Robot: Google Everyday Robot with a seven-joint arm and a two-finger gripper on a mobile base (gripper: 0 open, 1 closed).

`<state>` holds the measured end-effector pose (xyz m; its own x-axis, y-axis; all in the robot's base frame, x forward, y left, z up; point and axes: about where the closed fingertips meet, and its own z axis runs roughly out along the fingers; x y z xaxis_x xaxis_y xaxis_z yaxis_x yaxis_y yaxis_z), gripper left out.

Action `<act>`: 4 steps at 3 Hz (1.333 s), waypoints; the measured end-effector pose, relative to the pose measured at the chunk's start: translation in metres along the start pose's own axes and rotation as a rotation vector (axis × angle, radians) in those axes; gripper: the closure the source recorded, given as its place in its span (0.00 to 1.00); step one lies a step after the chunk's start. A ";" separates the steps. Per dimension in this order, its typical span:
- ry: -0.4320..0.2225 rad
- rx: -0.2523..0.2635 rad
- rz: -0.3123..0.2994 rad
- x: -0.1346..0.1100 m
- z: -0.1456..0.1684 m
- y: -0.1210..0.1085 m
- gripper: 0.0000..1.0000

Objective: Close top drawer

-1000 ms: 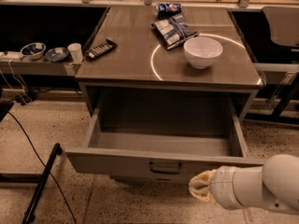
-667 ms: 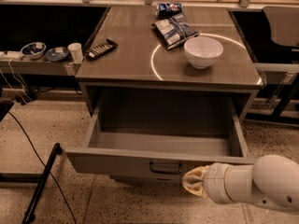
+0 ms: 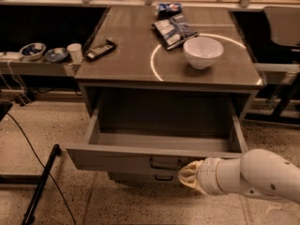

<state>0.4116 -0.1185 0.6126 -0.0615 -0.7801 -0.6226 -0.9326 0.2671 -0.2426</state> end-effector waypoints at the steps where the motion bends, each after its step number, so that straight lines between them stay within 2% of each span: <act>1: -0.013 -0.005 0.022 0.002 0.013 -0.011 1.00; 2: -0.043 0.002 0.053 -0.001 0.031 -0.039 1.00; 3: -0.039 0.013 0.047 -0.002 0.031 -0.039 1.00; 4: -0.045 0.094 0.042 0.003 0.037 -0.052 1.00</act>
Offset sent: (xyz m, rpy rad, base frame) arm 0.0925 0.0108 -0.0212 0.1108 0.0264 -0.0562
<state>0.4733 -0.1143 0.5959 -0.0820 -0.7412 -0.6662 -0.8921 0.3526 -0.2825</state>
